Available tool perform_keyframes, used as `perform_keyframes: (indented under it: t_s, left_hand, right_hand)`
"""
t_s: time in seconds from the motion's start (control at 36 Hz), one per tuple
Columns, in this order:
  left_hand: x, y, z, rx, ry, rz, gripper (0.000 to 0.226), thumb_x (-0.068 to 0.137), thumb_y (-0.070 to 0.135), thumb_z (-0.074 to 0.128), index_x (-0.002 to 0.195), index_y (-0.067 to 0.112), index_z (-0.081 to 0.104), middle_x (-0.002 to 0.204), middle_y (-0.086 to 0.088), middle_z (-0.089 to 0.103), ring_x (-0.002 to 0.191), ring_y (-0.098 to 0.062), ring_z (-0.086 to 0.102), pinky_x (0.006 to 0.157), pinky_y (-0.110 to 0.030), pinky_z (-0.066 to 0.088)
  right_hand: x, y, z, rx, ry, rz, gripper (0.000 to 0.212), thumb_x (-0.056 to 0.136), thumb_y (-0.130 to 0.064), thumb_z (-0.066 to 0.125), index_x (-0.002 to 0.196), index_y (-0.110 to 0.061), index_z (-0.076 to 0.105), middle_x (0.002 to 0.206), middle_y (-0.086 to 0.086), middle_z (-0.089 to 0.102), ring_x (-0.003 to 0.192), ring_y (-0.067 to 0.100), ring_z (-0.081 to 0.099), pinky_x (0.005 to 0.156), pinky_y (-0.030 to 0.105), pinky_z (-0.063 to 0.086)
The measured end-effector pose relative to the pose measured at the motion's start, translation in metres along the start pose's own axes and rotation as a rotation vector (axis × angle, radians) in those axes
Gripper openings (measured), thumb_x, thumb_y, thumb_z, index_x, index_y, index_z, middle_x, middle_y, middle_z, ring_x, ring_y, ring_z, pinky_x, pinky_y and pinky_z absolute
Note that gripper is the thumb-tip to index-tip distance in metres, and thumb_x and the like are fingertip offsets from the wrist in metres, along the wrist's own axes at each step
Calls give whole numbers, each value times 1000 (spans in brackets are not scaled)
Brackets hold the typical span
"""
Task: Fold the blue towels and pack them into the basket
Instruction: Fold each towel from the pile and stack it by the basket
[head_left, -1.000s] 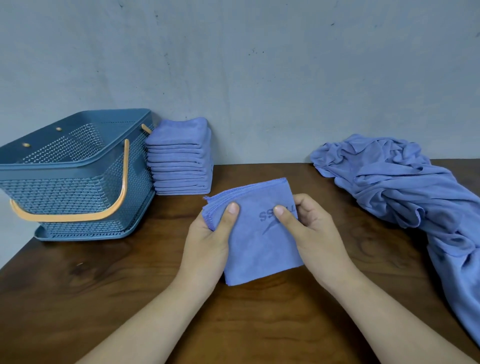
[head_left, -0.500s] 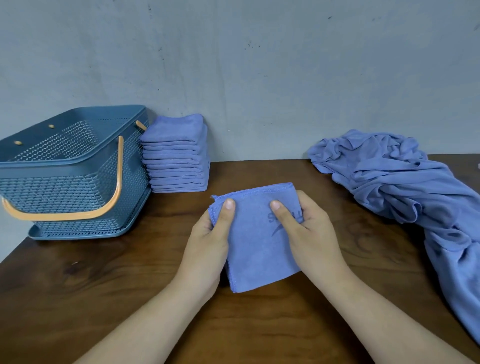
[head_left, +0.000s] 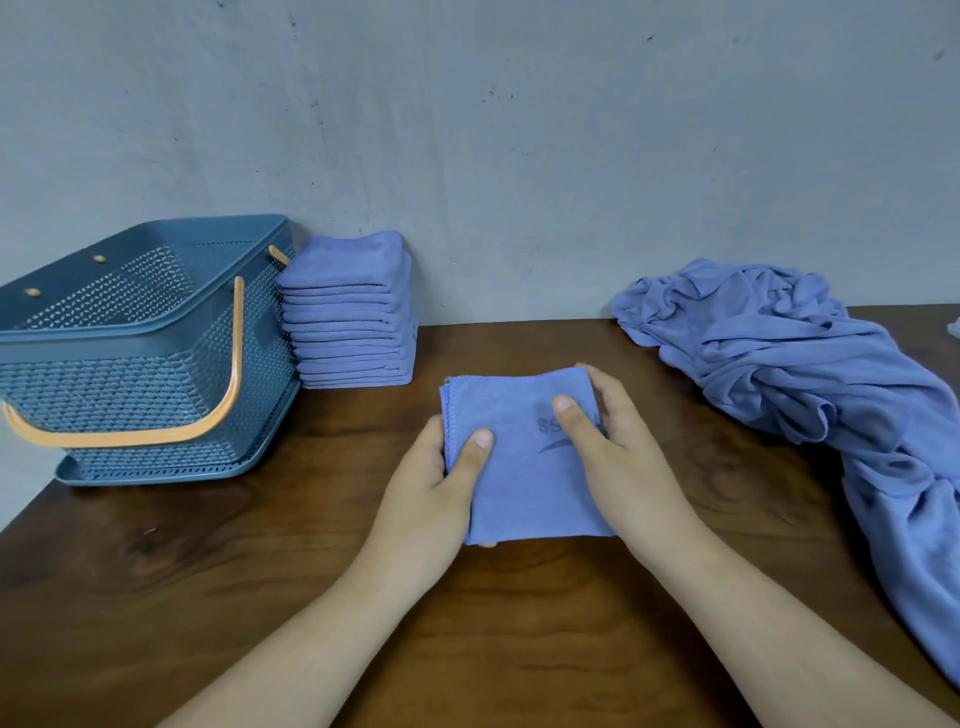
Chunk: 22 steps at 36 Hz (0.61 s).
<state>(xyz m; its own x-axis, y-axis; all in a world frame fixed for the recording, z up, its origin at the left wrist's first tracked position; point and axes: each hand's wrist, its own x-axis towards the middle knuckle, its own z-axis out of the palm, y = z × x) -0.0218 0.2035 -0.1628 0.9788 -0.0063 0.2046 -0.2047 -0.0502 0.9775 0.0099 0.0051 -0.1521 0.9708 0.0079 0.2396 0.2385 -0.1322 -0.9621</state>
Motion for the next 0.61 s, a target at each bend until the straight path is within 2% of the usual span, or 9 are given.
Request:
perform_keyframes:
  t_s: [0.06,0.11,0.14,0.17,0.22,0.33,0.42,0.53,0.61]
  left_hand:
    - [1,1,-2,-20,18,4,24,108,53,56,126,43,68,123,9,77,110,-15,76,84,-42,63]
    - [3,4,-4,-71,32,-19,27,108,55,54,128,43,68,121,7,78,106,-20,78,75,-41,66]
    - [3,5,-5,-96,33,-35,28,108,57,52,127,43,68,120,5,78,104,-22,78,71,-42,67]
    - [4,5,-7,-115,34,-46,30,108,59,51,127,44,69,122,6,78,106,-21,78,75,-40,66]
    - [5,4,-8,-170,33,-69,34,108,59,50,130,43,70,129,8,76,118,-15,73,91,-31,62]
    - [9,1,-6,-339,51,-148,31,107,51,53,128,41,74,135,5,74,126,-16,70,103,-35,58]
    - [9,-1,-4,-335,90,-159,30,108,53,51,126,44,73,132,7,75,122,-16,72,99,-35,60]
    - [8,1,-5,-251,180,-109,28,113,47,47,113,51,74,119,13,78,109,-7,75,79,-16,59]
    - [11,5,-12,-192,232,-83,28,113,44,48,105,44,74,111,11,80,103,-9,76,76,-19,58]
  right_hand:
    - [0,0,-2,93,-77,-14,65,100,-39,73,152,-57,38,128,-18,71,121,1,67,93,15,54]
    - [-1,1,-5,116,-180,-57,75,97,-25,78,152,-58,39,132,-14,70,123,6,67,96,15,53]
    - [-2,-1,-6,73,-207,-87,70,97,-21,78,150,-55,45,137,-16,66,126,5,65,99,16,52]
    - [-2,-1,-7,-3,-212,-122,62,97,-21,77,145,-53,53,139,-20,64,129,2,62,102,15,50]
    - [-2,-2,-9,-90,-190,-168,47,99,-20,75,134,-49,65,139,-23,63,131,-2,58,103,9,44]
    - [-3,-5,-10,-57,-176,-157,48,101,-18,73,138,-48,64,140,-23,62,131,-4,57,100,5,43]
    - [-4,-5,-8,-81,-198,-139,56,102,-21,71,148,-47,55,144,-29,56,133,-7,53,100,4,41]
    - [-4,-6,-2,-107,-200,-127,70,101,-22,73,157,-49,41,145,-42,49,135,-16,46,99,-1,38]
    - [2,-12,2,-105,-193,-151,73,100,-22,74,158,-49,39,146,-49,44,136,-22,41,98,-3,36]
